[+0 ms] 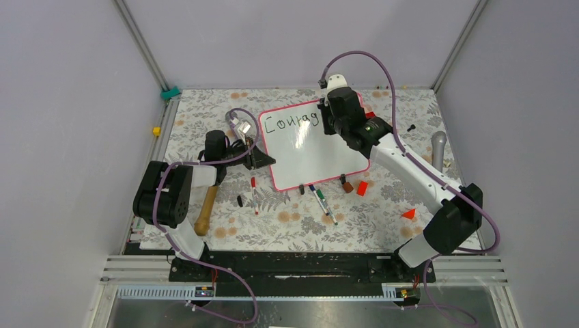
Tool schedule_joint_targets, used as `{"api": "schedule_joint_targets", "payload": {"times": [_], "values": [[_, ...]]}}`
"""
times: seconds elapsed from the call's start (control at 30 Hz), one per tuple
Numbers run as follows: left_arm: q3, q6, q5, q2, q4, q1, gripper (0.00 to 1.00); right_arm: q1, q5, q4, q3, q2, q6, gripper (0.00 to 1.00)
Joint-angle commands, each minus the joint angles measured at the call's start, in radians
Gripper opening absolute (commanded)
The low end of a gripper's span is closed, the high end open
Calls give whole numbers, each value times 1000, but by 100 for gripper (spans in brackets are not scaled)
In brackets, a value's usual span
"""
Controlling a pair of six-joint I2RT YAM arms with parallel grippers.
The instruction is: Write a sentence on the whiteboard
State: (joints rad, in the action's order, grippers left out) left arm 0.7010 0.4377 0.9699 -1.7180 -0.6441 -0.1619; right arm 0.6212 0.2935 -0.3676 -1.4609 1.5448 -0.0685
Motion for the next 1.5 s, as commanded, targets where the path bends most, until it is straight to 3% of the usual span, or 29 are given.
{"api": "schedule_joint_targets", "payload": {"times": [0.0,0.93,1.47], "values": [[-3,-53,-72,-28,22,10,0,-13,-17,35,-1,-23,-9,0],[-2,-56,-70,-25,29,10,0,-20,-92,29,-1,-5,-33,0],[-2,-56,-71,-25,26,11,0,-20,26,-49,-122,89,-4,0]]}}
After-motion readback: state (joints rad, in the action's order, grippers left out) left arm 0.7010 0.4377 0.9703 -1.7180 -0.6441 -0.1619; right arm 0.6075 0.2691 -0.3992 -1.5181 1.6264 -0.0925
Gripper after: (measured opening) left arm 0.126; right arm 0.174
